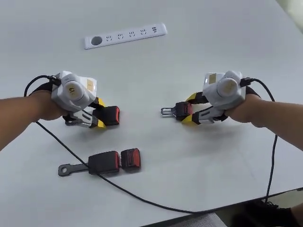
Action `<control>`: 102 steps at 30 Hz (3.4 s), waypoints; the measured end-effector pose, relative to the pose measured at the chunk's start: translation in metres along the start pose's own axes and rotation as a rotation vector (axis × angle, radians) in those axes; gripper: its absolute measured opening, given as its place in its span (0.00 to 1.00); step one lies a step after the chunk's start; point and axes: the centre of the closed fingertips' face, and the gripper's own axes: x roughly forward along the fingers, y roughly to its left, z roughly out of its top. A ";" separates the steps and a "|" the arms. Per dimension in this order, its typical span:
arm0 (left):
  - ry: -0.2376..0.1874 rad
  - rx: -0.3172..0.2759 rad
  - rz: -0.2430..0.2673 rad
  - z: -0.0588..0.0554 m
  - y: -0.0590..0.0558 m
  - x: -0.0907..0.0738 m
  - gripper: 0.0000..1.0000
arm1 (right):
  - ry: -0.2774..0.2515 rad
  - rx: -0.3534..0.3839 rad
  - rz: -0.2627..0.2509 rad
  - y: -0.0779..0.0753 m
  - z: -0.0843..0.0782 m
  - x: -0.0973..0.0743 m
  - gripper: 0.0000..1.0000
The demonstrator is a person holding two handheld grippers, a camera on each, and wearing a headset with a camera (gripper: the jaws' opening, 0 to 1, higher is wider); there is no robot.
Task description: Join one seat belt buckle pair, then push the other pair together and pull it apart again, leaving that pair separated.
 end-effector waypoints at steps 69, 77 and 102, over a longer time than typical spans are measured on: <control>-0.543 -0.611 0.593 0.007 -0.182 -0.145 1.00 | -0.366 0.272 -0.406 0.122 0.011 -0.103 1.00; -0.538 -0.637 0.606 0.013 -0.178 -0.146 1.00 | -0.368 0.268 -0.402 0.120 0.010 -0.104 1.00; -0.513 -0.686 0.612 -0.001 -0.168 -0.141 1.00 | -0.339 0.290 -0.389 0.107 0.000 -0.095 1.00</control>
